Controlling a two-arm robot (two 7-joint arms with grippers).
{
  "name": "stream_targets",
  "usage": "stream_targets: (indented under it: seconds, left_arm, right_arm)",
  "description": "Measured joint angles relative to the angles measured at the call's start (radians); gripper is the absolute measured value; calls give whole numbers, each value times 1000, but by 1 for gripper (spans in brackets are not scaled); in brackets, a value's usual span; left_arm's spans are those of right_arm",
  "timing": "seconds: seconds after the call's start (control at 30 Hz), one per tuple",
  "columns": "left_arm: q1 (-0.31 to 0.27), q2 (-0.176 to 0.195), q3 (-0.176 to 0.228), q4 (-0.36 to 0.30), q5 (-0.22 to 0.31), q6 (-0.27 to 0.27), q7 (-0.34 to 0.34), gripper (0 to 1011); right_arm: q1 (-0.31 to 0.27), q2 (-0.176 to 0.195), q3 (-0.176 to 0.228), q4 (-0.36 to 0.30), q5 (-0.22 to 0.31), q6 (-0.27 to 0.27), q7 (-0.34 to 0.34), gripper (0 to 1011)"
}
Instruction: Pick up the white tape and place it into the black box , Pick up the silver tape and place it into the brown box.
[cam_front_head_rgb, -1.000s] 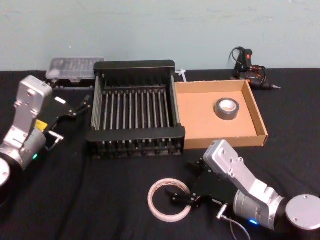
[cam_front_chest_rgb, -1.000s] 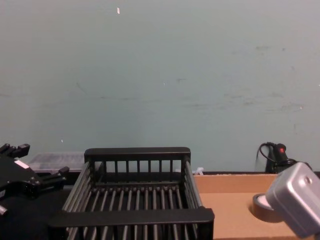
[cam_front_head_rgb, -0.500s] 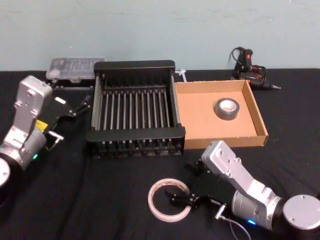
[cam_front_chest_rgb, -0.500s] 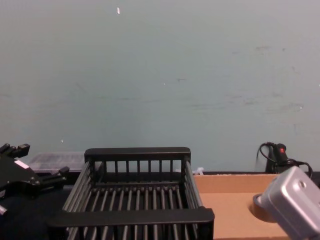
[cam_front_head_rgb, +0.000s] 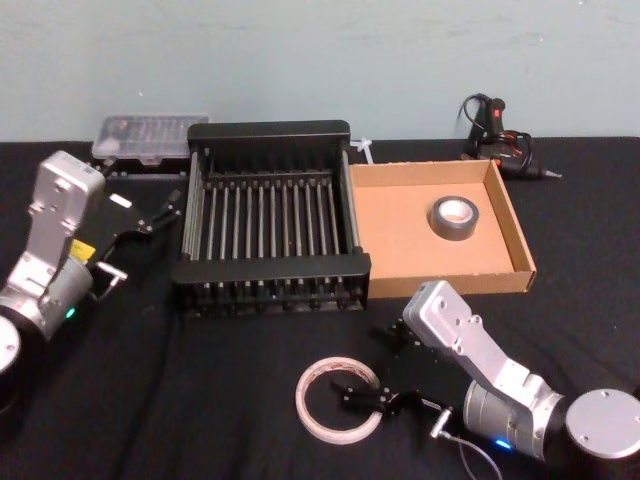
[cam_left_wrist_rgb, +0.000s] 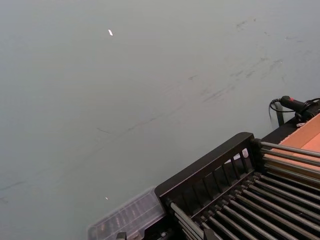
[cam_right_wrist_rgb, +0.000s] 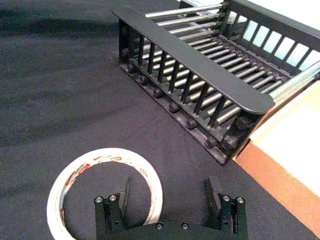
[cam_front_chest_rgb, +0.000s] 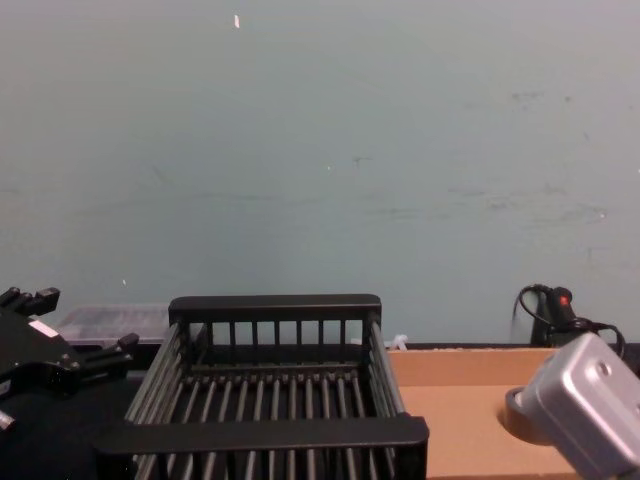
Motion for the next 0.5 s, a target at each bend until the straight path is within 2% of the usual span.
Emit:
stream_targets:
  seconds: [0.2,0.4,0.43,0.5]
  left_arm:
    - [0,0,0,0,0,0,0,1001]
    - [0,0,0,0,0,0,0,1001]
    - [0,0,0,0,0,0,0,1001]
    - [0,0,0,0,0,0,0,1001]
  right_arm:
    - [0,0,0,0,0,0,0,954]
    - [-1,1,0,0,0,-1,0,786]
    - [-1,1,0,0,0,-1,0,786]
    - [-1,1,0,-1,0,-1,0,707]
